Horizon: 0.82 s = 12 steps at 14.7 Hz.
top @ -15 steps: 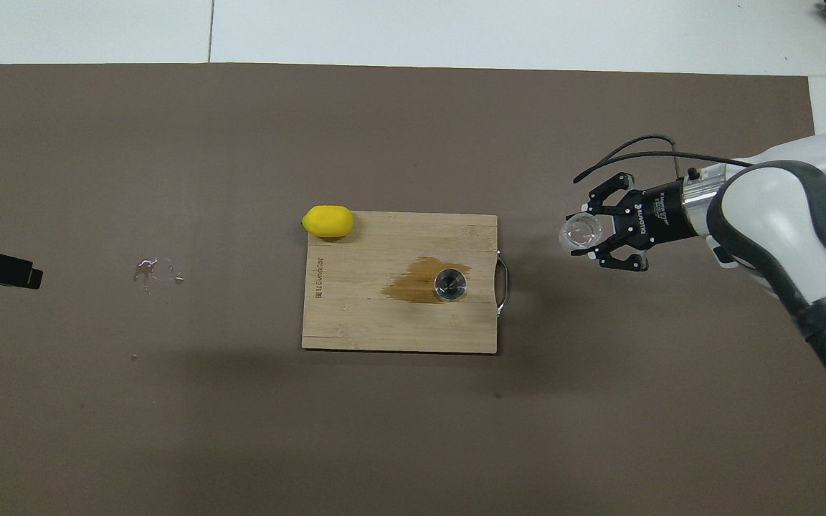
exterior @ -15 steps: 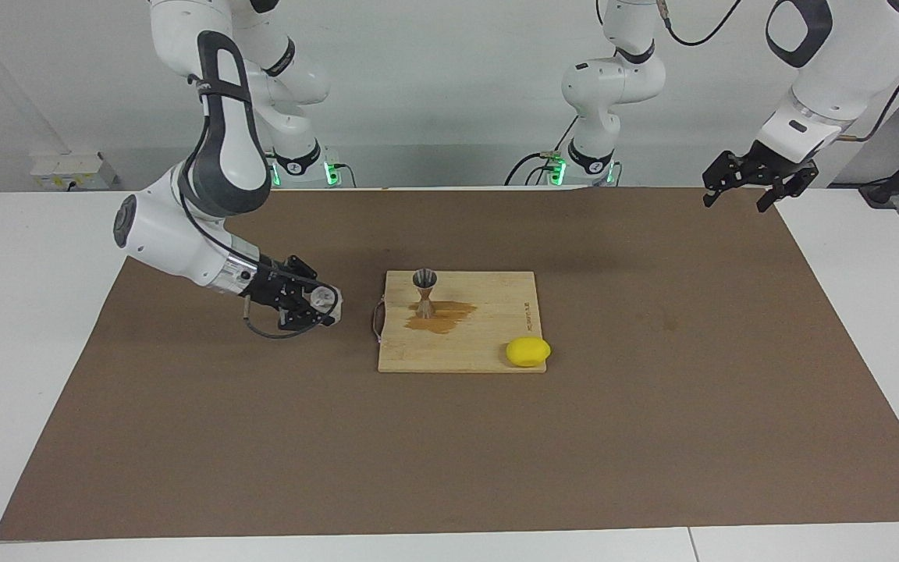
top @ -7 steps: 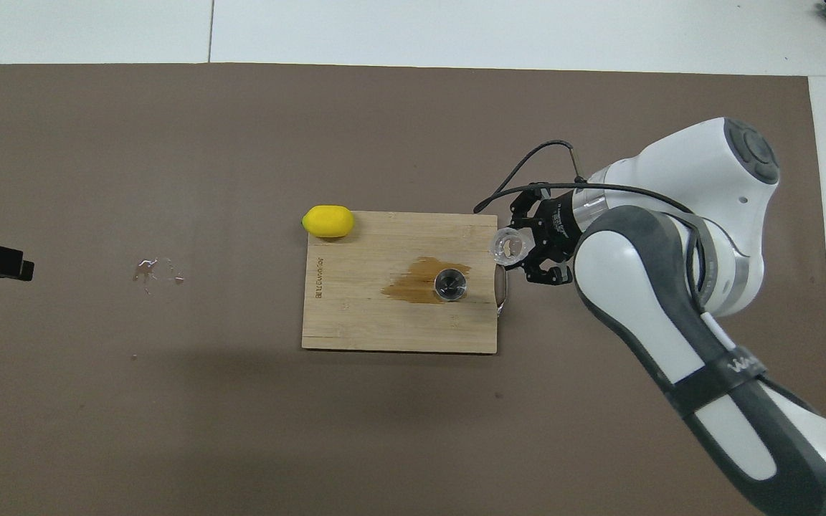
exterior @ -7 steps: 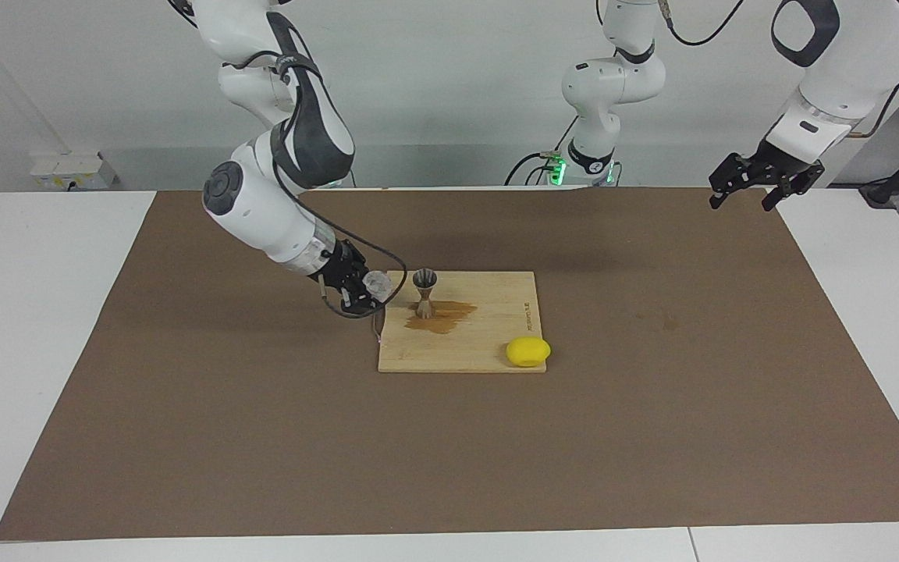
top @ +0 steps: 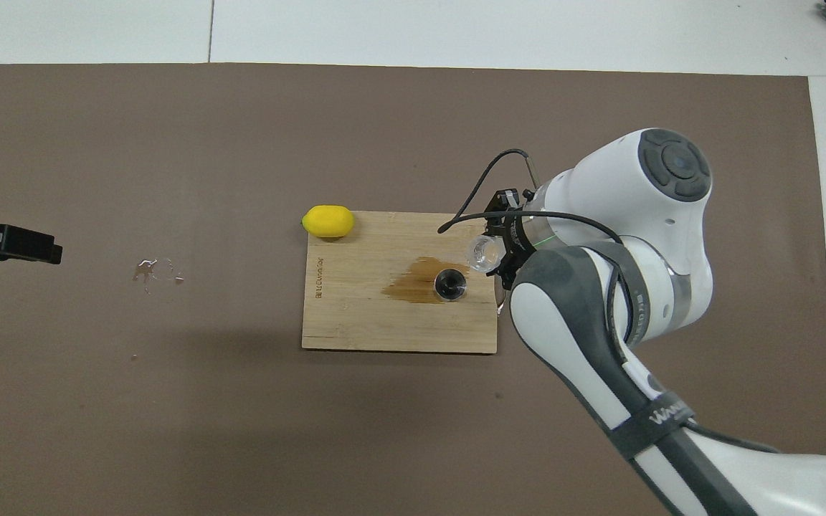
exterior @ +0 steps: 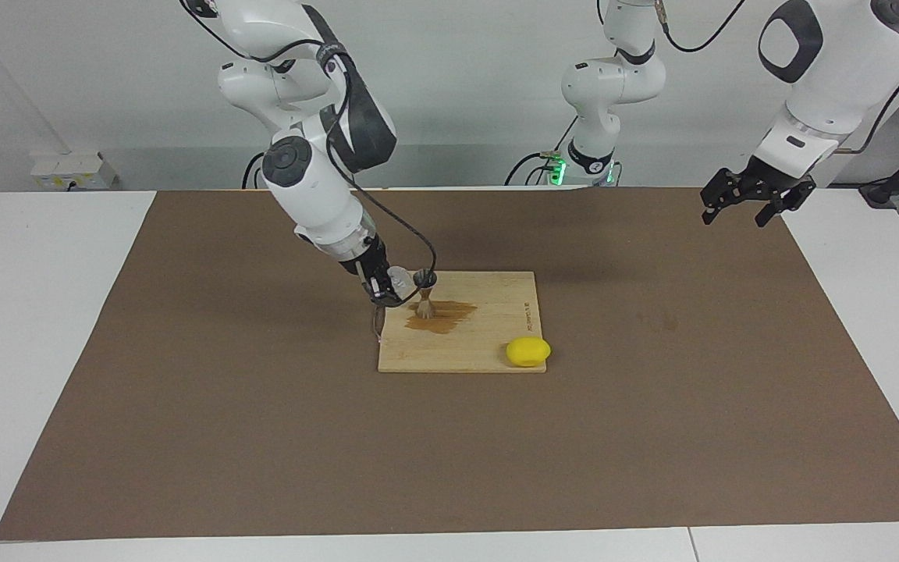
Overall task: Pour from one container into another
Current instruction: 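Carry the glass with the right gripper over the cup on the board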
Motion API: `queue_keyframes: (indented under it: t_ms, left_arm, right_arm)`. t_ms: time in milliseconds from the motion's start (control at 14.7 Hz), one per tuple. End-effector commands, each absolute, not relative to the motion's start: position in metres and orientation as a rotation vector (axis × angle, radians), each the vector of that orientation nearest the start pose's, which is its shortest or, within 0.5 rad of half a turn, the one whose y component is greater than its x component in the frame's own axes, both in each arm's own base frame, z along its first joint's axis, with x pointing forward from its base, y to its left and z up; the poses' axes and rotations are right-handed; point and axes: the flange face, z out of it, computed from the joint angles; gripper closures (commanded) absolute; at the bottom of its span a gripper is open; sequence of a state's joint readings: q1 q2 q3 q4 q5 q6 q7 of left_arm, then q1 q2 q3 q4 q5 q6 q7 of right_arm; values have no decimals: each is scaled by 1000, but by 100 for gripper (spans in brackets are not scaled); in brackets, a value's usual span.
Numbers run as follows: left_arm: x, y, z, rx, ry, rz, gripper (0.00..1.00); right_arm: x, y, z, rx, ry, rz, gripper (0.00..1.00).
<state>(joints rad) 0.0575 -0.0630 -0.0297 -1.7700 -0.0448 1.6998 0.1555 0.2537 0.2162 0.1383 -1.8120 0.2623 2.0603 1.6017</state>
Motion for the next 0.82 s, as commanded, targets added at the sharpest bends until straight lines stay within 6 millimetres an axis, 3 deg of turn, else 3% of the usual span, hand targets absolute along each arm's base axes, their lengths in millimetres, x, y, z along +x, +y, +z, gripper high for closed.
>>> queue_keyframes:
  t_ms: [0, 273, 750]
  left_arm:
    - [558, 10, 577, -3171, 161, -7, 0]
    - [565, -7, 570, -3174, 77, -25, 0]
    - [560, 3, 566, -3175, 45, 62, 0]
  right_arm:
    - [567, 258, 430, -2385, 1811, 216, 90]
    - [557, 276, 430, -2530, 1730, 86, 90]
    - [544, 293, 432, -2702, 1623, -92, 90]
